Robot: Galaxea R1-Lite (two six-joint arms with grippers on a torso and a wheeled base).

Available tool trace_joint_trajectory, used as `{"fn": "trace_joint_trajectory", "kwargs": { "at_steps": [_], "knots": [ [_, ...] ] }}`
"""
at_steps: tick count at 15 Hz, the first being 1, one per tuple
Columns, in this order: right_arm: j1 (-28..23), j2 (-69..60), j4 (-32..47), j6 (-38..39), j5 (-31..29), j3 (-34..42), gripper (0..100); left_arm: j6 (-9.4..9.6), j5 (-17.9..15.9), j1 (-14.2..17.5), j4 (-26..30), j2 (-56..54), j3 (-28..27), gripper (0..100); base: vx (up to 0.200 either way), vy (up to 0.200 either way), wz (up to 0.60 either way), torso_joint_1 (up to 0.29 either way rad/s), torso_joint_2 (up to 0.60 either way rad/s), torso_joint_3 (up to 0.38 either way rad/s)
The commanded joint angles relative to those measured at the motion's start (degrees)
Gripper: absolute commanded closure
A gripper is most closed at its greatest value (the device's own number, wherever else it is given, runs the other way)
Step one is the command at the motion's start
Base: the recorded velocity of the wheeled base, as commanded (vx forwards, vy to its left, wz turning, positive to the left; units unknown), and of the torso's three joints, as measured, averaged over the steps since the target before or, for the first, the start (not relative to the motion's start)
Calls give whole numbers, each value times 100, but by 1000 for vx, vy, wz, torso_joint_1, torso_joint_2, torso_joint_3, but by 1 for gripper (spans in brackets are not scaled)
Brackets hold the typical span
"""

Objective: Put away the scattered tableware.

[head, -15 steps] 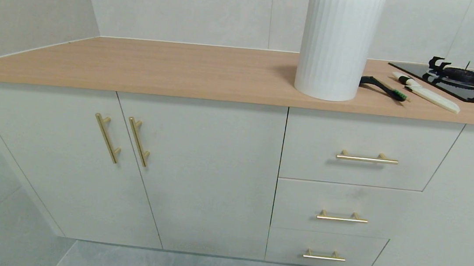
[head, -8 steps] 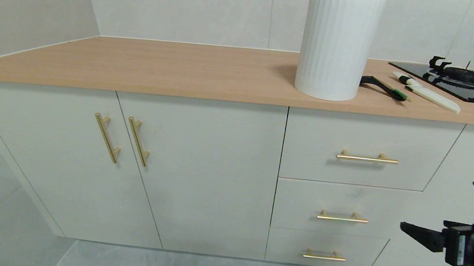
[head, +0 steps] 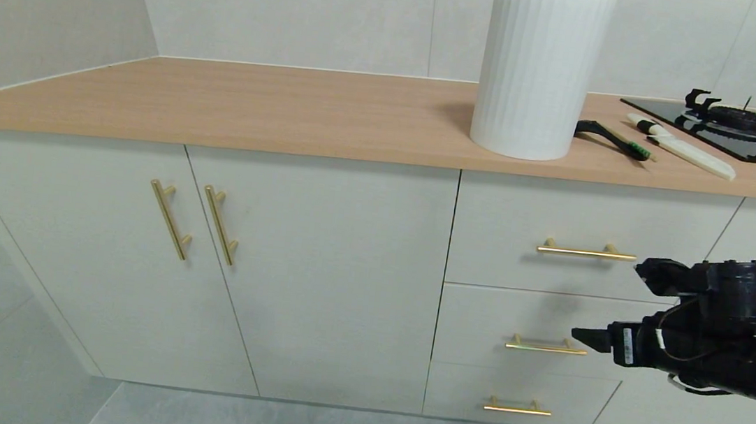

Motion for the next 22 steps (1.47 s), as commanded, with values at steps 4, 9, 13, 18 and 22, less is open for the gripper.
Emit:
{"fn": "trace_joint_trajectory", "kwargs": {
  "at_steps": [4,9,13,18,22],
  "knots": [
    [125,1566,-1306,-1,-473,-62,0,-1,1,7,-2,7,0,0,0,0,0,0,0,0],
    [134,2357,-2299,8,-807,-150,0,-1,1,7,-2,7,0,0,0,0,0,0,0,0],
    [143,2699,-2387,52,-904,-361,0,-1,1,-2,-2,7,0,0,0,0,0,0,0,0],
    [187,3262,-3090,166,-1176,-580,0,-1,1,-2,-2,7,0,0,0,0,0,0,0,0],
    [187,3490,-3143,263,-1256,-774,0,-1,1,-2,-2,7,0,0,0,0,0,0,0,0]
  ]
}}
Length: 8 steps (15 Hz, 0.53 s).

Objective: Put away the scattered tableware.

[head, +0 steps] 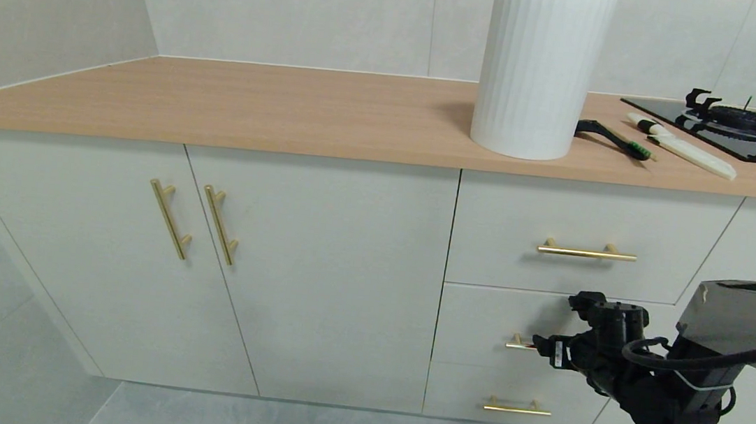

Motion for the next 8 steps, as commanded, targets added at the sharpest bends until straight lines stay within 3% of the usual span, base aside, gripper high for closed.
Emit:
{"fn": "trace_joint_trajectory", "kwargs": {
  "at_steps": [1,8],
  "knots": [
    [0,140,5,39,3,-85,0,-1,1,0,-2,7,0,0,0,0,0,0,0,0],
    [44,202,66,21,-59,-32,0,-1,1,0,-2,7,0,0,0,0,0,0,0,0]
  ]
}}
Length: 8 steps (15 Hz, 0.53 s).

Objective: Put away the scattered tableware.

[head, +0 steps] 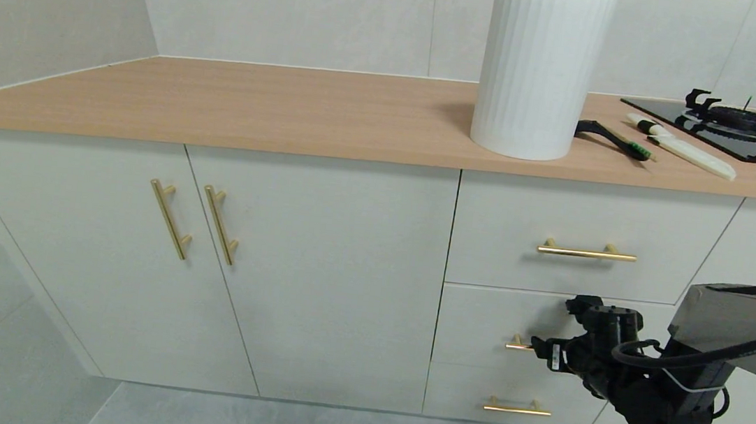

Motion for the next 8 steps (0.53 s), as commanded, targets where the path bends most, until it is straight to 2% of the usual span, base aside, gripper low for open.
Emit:
{"fn": "trace_joint_trajectory", "kwargs": {
  "at_steps": [1,6,8],
  "knots": [
    [8,-2,31,-12,3,14,0,-1,1,0,-2,7,0,0,0,0,0,0,0,0],
    [8,-160,286,-21,3,163,0,-1,1,0,-2,7,0,0,0,0,0,0,0,0],
    [25,-626,866,-47,21,330,0,-1,1,0,-2,7,0,0,0,0,0,0,0,0]
  ]
}}
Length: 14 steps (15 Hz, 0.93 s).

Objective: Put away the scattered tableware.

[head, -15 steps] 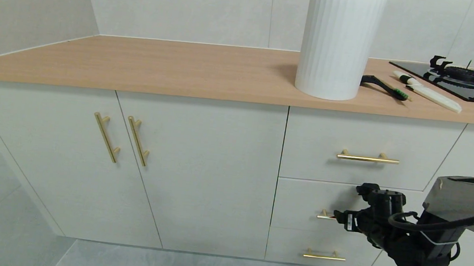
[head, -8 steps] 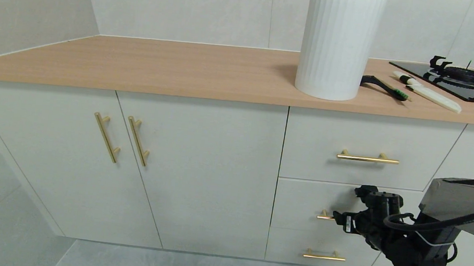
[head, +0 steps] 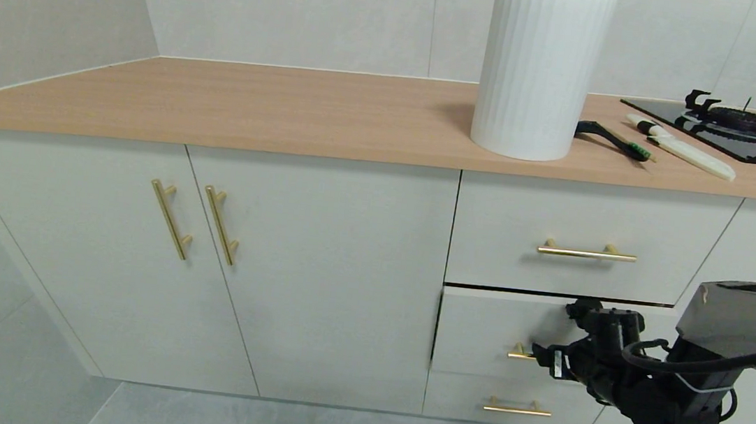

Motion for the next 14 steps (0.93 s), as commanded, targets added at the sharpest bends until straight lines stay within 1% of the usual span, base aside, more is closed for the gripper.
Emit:
{"fn": "trace_joint_trajectory", "kwargs": {
  "at_steps": [1,2,4,6,8,11,14],
  "knots": [
    [41,-581,548,-23,29,177,0,-1,4,-2,-2,7,2,0,0,0,0,0,0,0],
    [85,-1152,1374,-23,73,203,0,-1,4,7,-2,7,2,0,0,0,0,0,0,0],
    [225,-1917,2121,-23,143,221,0,-1,4,-2,-2,7,2,0,0,0,0,0,0,0],
    [366,-2594,2631,-14,134,212,0,-1,4,-2,-2,7,2,0,0,0,0,0,0,0],
    [489,-3060,2850,-5,126,212,0,-1,4,-2,-2,7,2,0,0,0,0,0,0,0],
    [577,-3288,2762,56,20,177,0,-1,4,-2,-2,7,2,0,0,0,0,0,0,0],
    [542,-2963,2147,127,-24,186,0,-1,4,-2,-2,7,2,0,0,0,0,0,0,0]
  ]
}}
